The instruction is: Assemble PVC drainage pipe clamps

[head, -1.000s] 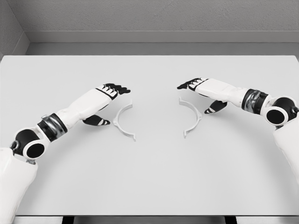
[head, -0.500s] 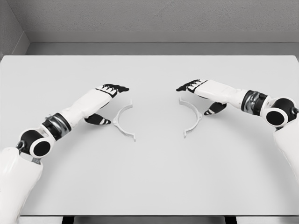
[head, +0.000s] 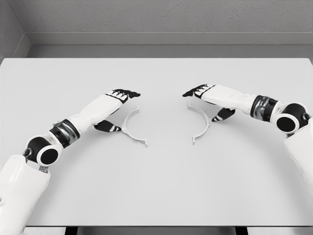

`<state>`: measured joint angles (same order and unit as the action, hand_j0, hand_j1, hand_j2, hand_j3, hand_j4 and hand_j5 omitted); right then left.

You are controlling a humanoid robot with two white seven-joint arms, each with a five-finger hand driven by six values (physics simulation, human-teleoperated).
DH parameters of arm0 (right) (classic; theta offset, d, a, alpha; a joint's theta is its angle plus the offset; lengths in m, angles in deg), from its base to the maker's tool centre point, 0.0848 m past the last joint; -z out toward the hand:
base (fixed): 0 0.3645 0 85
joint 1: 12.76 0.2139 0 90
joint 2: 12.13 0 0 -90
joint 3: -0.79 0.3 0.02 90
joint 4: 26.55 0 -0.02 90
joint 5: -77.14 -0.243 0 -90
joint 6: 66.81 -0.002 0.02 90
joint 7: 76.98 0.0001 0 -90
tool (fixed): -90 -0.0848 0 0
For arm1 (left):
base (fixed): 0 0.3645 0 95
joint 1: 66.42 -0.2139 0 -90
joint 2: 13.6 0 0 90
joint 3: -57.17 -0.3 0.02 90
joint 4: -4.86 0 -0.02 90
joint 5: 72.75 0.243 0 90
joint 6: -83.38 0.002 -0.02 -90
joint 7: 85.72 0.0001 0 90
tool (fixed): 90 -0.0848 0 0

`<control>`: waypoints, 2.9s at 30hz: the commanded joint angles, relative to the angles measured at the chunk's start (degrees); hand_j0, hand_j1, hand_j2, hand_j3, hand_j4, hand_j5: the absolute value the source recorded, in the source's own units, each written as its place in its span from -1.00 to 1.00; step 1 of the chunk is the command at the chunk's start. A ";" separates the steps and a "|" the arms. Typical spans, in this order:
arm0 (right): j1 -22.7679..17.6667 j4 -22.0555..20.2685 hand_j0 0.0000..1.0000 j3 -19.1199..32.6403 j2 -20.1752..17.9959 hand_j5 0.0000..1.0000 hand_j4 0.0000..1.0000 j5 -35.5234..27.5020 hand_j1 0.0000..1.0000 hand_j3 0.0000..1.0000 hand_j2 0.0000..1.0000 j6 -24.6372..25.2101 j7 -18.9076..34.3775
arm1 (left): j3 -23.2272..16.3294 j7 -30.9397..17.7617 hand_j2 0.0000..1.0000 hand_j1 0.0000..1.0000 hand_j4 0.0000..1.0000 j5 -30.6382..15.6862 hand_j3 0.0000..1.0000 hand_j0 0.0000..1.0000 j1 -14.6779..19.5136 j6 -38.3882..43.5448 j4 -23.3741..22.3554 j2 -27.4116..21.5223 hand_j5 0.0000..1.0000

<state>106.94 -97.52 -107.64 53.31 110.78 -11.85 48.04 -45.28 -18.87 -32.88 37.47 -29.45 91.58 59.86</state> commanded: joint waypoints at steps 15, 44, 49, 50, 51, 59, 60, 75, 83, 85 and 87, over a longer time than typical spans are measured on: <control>-0.09 -1.54 1.00 -0.29 0.04 1.00 1.00 -0.33 1.00 1.00 1.00 0.86 -0.03 | -0.21 0.03 1.00 1.00 1.00 0.38 1.00 1.00 0.09 0.15 0.11 1.86 1.00; 0.00 -1.54 1.00 -0.55 0.31 1.00 1.00 -0.42 1.00 1.00 1.00 0.94 -0.03 | -0.65 -0.06 1.00 1.00 1.00 1.88 1.00 1.00 1.49 2.70 -1.03 4.15 1.00; -0.09 -1.54 1.00 -0.55 0.39 1.00 1.00 -0.42 1.00 1.00 1.00 0.94 -0.03 | -0.65 -0.06 1.00 1.00 1.00 2.49 1.00 1.00 1.93 2.62 -1.64 4.32 1.00; -0.09 -1.55 1.00 -0.55 0.39 1.00 1.00 -0.42 1.00 1.00 1.00 0.94 -0.03 | -0.65 0.03 1.00 1.00 1.00 2.49 1.00 1.00 1.93 2.62 -1.73 4.32 1.00; -0.09 -1.55 1.00 -0.55 0.66 1.00 1.00 -0.42 1.00 1.00 1.00 0.94 -0.03 | -0.65 0.03 1.00 1.00 1.00 2.49 1.00 1.00 1.93 2.62 -1.73 4.32 1.00; -0.09 -1.54 1.00 -0.64 0.75 1.00 1.00 -0.42 1.00 1.00 1.00 0.94 -0.03 | -0.65 -0.06 1.00 1.00 1.00 2.67 1.00 1.00 2.02 2.62 -2.08 4.32 1.00; -0.09 -1.54 1.00 -0.64 0.75 1.00 1.00 -0.33 1.00 1.00 1.00 0.94 -0.03 | -0.65 -0.06 1.00 1.00 1.00 2.67 1.00 1.00 2.55 2.62 -2.61 4.32 1.00; -0.88 -5.59 1.00 0.24 -2.95 1.00 1.00 -0.86 1.00 1.00 1.00 0.24 -0.03 | -0.74 -0.06 1.00 1.00 1.00 2.67 1.00 1.00 2.64 2.62 -2.52 4.94 1.00; -2.46 -5.76 1.00 1.12 -5.41 1.00 1.00 -0.86 1.00 1.00 1.00 0.24 -0.03 | -0.74 -0.06 1.00 1.00 1.00 2.67 1.00 1.00 2.90 2.62 -2.70 4.85 1.00; -4.83 -10.50 1.00 1.38 -7.86 1.00 1.00 -0.95 1.00 1.00 1.00 0.24 -0.03 | -0.74 -0.06 1.00 1.00 1.00 2.76 1.00 1.00 3.34 2.62 -2.79 4.85 1.00; -7.12 -15.52 1.00 1.82 -9.45 1.00 1.00 -0.95 1.00 1.00 1.00 0.24 -0.03 | -0.65 -0.06 1.00 1.00 1.00 2.76 1.00 1.00 3.87 2.70 -3.75 4.76 1.00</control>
<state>99.48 -109.06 -106.18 45.70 110.36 -11.81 48.06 -45.97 -18.95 -29.88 42.04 -26.83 88.31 64.68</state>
